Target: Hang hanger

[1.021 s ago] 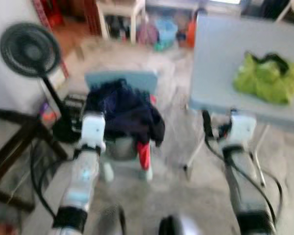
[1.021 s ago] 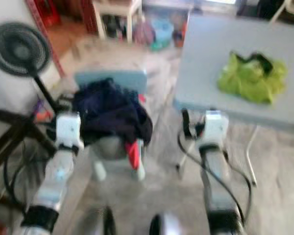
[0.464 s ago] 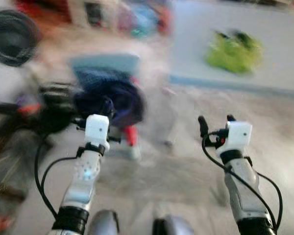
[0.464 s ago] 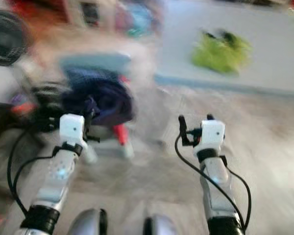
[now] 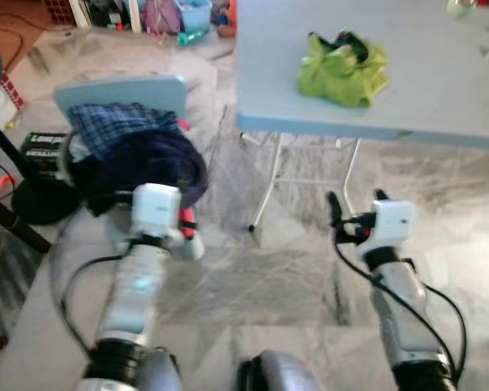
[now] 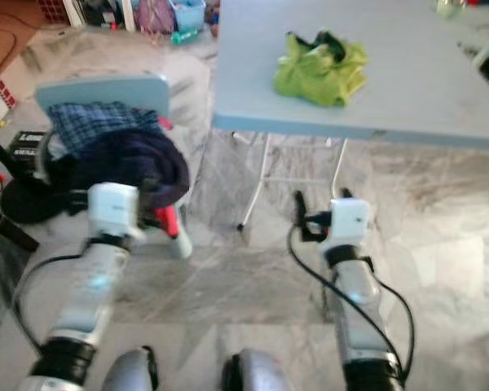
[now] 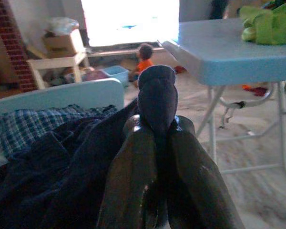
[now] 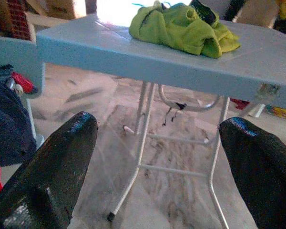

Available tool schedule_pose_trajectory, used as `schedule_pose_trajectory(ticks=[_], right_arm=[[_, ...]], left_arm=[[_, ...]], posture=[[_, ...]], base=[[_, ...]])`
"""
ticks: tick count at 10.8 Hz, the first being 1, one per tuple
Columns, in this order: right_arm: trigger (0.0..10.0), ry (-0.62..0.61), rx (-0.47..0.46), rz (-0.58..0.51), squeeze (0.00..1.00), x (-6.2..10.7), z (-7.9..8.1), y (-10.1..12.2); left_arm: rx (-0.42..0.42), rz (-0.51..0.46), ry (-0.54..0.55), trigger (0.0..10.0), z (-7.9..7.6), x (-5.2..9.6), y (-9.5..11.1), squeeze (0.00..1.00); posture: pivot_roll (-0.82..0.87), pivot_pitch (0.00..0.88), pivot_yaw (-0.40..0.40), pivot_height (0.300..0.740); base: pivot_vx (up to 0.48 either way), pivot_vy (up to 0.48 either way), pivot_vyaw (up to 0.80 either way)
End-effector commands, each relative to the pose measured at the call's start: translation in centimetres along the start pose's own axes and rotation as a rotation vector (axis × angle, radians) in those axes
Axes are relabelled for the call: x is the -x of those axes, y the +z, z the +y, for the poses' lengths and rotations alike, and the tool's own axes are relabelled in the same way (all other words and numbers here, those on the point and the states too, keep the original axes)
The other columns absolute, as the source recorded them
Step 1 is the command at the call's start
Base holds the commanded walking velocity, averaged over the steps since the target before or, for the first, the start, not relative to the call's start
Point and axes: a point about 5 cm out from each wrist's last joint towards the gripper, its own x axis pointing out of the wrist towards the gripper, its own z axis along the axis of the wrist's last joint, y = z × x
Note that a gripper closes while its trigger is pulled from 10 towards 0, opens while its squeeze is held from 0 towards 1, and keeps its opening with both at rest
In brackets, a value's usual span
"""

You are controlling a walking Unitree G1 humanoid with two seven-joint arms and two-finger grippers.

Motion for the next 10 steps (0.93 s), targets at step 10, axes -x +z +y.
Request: schedule_pose_trajectory(ticks=[10], right_arm=[[10.0, -0.009, 0.015, 0.039, 0.0, 0.7, -0.3, -0.6]], left_arm=[[0.054, 0.075, 0.109, 10.0, 0.1, -0.3, -0.6, 0.0]], posture=[[-0.03, 0.15, -0.073, 0.74]], base=[[0.0, -0.366, 0.0]])
